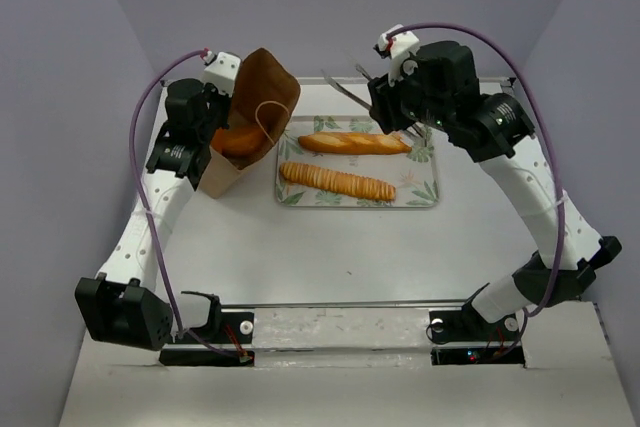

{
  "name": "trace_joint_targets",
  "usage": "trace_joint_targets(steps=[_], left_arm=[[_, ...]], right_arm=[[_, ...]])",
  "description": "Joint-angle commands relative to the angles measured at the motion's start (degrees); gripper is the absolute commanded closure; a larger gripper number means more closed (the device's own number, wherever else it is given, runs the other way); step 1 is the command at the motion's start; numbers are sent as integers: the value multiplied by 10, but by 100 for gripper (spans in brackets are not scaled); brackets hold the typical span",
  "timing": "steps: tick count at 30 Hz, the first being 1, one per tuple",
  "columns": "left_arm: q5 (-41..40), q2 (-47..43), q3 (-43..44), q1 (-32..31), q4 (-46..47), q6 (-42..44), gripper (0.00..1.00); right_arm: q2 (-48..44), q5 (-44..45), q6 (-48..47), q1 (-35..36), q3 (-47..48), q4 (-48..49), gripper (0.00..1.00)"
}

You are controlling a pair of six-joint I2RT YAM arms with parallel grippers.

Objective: Take the fake bread out of the paper bag

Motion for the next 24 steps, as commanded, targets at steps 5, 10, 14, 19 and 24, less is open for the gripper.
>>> trace_joint_targets(steps=[5,10,14,19,24], left_arm=[[-23,-52,-60,-77,14,42,100],[-44,-58,-77,-91,12,27,100],[-41,-66,-85,-96,10,23,100],[-57,-78,-93,-99,12,12,100],[-58,-123,-122,-117,42,54,100]], right_arm=[[1,-103,16,5,0,81,49],[-4,-183,40,21,-70,129,49],[-2,-214,49,21,-99,171,49],[27,-233,56,21,-92,196,49],[40,-225,55,21,-84,188,49]])
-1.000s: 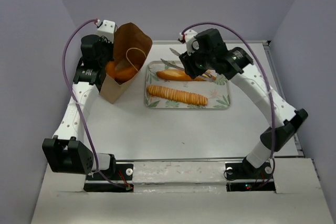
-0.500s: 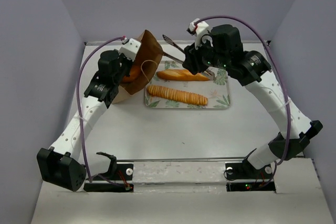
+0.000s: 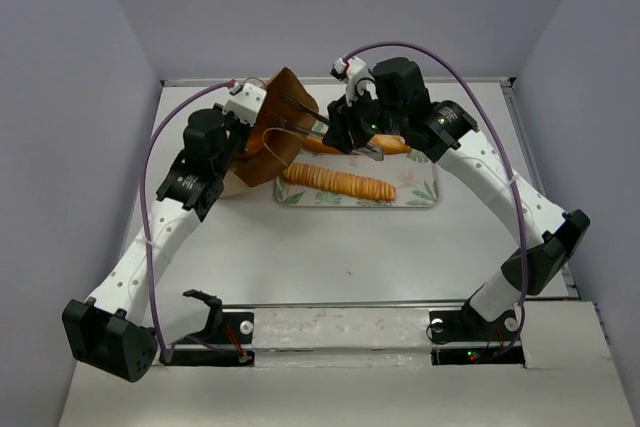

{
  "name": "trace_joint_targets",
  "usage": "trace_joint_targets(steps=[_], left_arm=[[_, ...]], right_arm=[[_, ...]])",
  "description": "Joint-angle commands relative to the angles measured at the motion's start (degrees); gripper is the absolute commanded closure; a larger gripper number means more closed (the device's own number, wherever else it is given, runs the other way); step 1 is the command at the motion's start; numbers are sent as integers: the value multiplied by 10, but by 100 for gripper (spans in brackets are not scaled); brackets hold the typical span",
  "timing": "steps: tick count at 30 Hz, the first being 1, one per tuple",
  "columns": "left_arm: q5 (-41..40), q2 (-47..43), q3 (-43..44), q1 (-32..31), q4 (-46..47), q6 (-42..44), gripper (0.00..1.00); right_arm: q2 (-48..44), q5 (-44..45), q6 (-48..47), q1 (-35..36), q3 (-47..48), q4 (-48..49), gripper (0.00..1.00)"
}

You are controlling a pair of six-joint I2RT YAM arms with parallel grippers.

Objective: Take the fake bread out of the paper bag

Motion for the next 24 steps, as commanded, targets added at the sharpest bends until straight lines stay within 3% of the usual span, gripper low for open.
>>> trace_joint_targets(steps=[1,6,10,16,20,24], left_arm=[[-21,-47,-39,-13,42,42,100],[-30,-71,-72,-13,90,90,100],[-13,-67,-65,-14,93,63,100],[-18,-62,-74,-15,89,3,100],[48,-96,-98,-17,109,13,100],[167,-124,-113,-25,108,29,100]], right_arm=[[-3,3,6,5,29,38,49],[-21,52,-27,5,25,12,48],[-12,-10,-20,5,-38,8,49],[-38,-20,3,12,-140,62,50],[-5,-12,10,25,-147,69,50],[41,-6,43,38,-141,125,49]])
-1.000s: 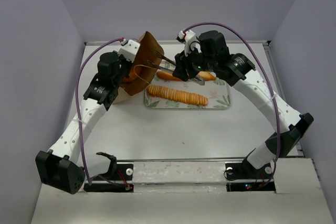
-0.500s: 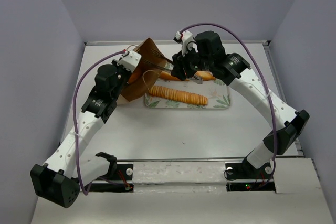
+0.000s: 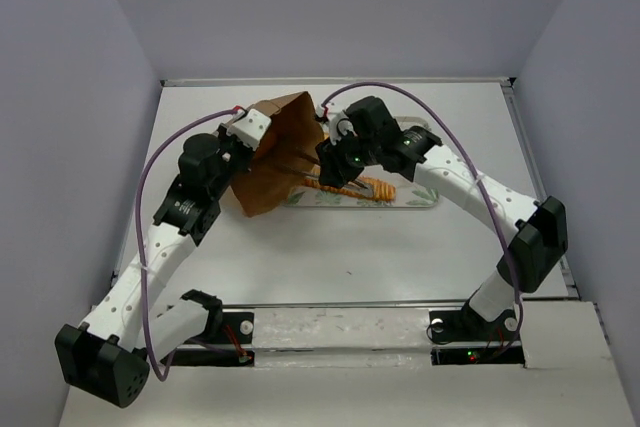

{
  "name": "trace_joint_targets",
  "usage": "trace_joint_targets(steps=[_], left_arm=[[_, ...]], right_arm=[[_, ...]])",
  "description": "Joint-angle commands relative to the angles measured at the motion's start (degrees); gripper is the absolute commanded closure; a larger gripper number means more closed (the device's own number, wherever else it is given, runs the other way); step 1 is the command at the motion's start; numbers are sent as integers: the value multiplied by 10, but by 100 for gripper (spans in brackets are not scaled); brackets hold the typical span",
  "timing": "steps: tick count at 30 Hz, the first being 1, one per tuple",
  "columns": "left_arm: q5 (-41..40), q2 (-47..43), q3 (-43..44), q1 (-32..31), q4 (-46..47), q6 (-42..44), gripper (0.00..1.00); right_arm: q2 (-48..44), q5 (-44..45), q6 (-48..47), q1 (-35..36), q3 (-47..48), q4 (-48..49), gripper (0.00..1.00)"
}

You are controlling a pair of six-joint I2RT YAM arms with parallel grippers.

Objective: Take the fake bread out of the paper bag

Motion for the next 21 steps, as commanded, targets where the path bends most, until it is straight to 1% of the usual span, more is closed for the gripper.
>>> trace_joint_targets(steps=[1,3,6,8,9,11,12,16,18,21], left_arm=[[117,-41,-12,-10,42,0,100],[94,-38,-18,-10,31,-29,100],[66,-28,-18,-9,14,-40,100],[67,-21,-12,-9,13,-41,100],[76,-8,-1,-9,19,-48,100],[74,2,7,-9,20,-56,100],[73,8,10,-9,20,-59,100],[64,20,22,-9,20,-60,100],[64,17,21,-9,20,-48,100],[69,11,16,-9,20,-34,100]], right_arm=[[38,-6,42,15,14,103,49],[56,-5,51,20,11,138,49],[78,-3,52,20,35,143,49],[93,-11,48,20,48,144,49],[104,-30,52,20,62,152,47],[111,-39,56,20,63,157,46],[114,-39,62,20,63,165,44],[136,-48,63,14,58,170,43],[139,-41,48,9,57,169,43],[154,-10,27,3,96,139,41]])
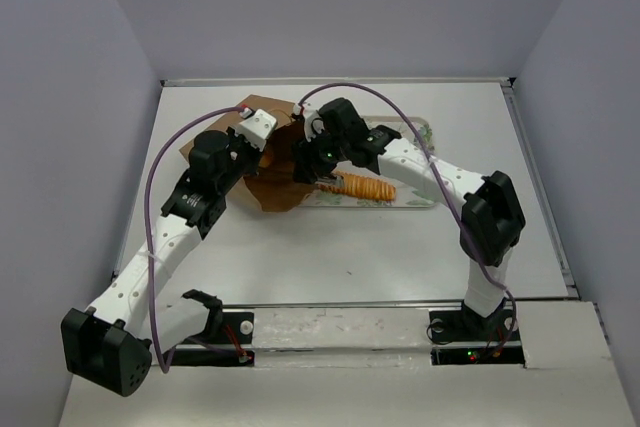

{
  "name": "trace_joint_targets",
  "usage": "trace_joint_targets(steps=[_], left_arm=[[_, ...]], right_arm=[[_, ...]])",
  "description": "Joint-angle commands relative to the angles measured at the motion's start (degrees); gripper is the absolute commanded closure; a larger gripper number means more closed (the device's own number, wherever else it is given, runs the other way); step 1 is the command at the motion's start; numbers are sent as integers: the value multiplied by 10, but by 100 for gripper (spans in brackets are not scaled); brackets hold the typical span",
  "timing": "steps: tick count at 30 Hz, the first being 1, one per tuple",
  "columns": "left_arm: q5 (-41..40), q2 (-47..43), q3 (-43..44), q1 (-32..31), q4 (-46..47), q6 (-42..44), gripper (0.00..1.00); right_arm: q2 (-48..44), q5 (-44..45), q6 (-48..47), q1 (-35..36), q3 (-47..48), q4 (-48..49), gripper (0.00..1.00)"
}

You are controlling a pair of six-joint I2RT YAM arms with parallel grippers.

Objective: Take the fake bread out of the paper bag

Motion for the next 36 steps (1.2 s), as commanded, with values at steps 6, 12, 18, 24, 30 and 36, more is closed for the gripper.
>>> trace_joint_targets(steps=[6,12,18,24,30,36], left_arm=[[27,-22,16,-4,46,29,100],[40,-30,10,-4,45,35,100],[39,-25,19,-3,51,26,100],[48,-20,22,-4,53,14,100],[50,-14,28,-4,54,14,100],[67,-24,16,-4,65,34,100]], right_arm=[[24,27,-35,-19,54,-8,39],[51,-3,-72,-25,60,-9,39],[86,-45,-73,-25,68,-10,39],[119,-76,-72,-30,117,-34,39],[135,-21,-75,-30,177,-74,41],[156,-22,-101,-30,196,-118,39]])
